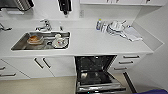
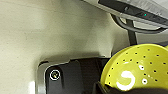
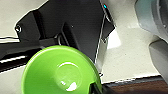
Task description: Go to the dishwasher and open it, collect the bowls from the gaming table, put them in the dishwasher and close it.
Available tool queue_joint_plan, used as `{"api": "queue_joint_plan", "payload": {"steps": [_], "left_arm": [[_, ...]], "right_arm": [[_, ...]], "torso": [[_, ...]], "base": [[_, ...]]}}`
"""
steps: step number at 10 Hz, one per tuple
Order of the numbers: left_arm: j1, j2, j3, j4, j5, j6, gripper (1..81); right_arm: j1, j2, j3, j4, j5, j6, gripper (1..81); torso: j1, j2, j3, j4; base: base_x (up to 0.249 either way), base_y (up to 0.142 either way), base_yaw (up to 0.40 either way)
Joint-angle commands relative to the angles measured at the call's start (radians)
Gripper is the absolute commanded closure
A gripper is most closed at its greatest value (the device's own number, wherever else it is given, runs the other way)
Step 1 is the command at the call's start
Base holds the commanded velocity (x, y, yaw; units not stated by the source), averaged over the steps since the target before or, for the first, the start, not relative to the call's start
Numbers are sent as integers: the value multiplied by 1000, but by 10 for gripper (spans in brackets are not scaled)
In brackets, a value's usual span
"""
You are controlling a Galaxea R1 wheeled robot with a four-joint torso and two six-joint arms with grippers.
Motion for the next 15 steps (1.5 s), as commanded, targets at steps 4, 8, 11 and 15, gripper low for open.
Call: {"api": "queue_joint_plan", "payload": {"steps": [4,8,11,15], "left_arm": [[-294,-38,84,-82,186,-8,811],[-490,86,40,-109,324,-11,811],[-601,172,40,-108,333,-56,811],[-670,334,-65,-106,373,-71,811]], "right_arm": [[-10,9,-42,-11,-58,-2,811],[-4,32,-54,-10,-58,-2,811],[2,45,-65,-11,-63,-2,811],[2,46,-62,-11,-61,-2,811]], "torso": [[0,1,1,0],[0,1,0,0],[0,1,0,0],[1,2,0,0]], "base": [[0,0,0],[0,0,0],[0,0,0],[0,0,0]]}}
